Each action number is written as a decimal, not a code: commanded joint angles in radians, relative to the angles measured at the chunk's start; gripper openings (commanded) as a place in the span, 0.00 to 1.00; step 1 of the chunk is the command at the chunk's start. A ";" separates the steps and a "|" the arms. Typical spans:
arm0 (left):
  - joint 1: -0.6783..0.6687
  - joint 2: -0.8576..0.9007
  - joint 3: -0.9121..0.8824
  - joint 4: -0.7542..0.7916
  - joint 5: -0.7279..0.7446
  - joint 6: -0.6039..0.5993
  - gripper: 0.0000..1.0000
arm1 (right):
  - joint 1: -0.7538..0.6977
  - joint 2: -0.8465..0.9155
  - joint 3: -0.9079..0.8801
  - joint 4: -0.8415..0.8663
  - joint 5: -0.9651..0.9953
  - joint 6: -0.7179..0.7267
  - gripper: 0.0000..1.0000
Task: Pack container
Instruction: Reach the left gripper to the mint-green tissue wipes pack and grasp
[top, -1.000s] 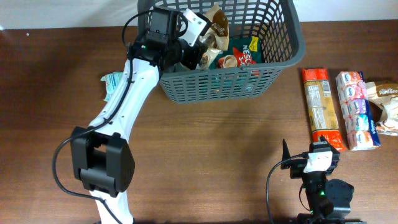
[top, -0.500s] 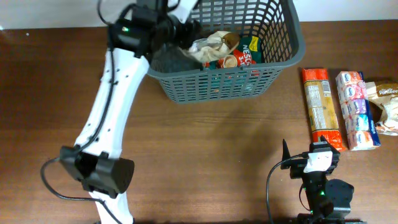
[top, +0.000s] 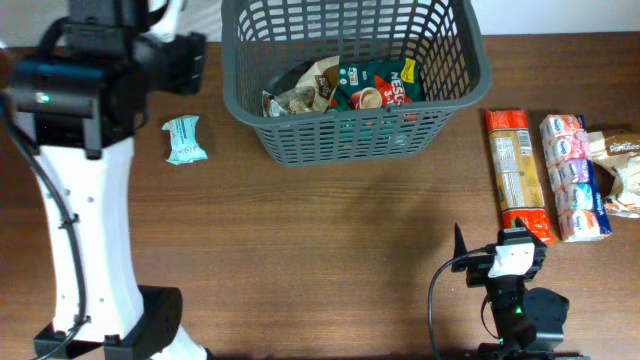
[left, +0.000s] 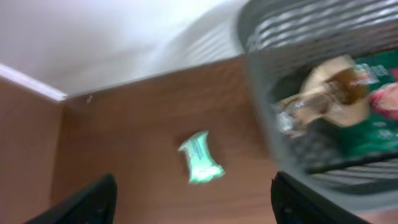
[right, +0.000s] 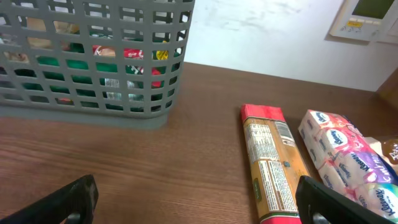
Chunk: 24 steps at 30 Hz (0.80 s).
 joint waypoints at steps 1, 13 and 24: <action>0.116 -0.002 -0.013 -0.018 0.015 -0.019 0.77 | 0.007 -0.005 -0.006 -0.002 -0.005 0.012 0.99; 0.304 0.029 -0.587 0.153 0.119 -0.033 0.76 | 0.007 -0.005 -0.006 -0.002 -0.005 0.012 0.99; 0.307 0.196 -0.855 0.446 0.164 -0.243 0.75 | 0.007 -0.005 -0.006 -0.002 -0.005 0.012 0.99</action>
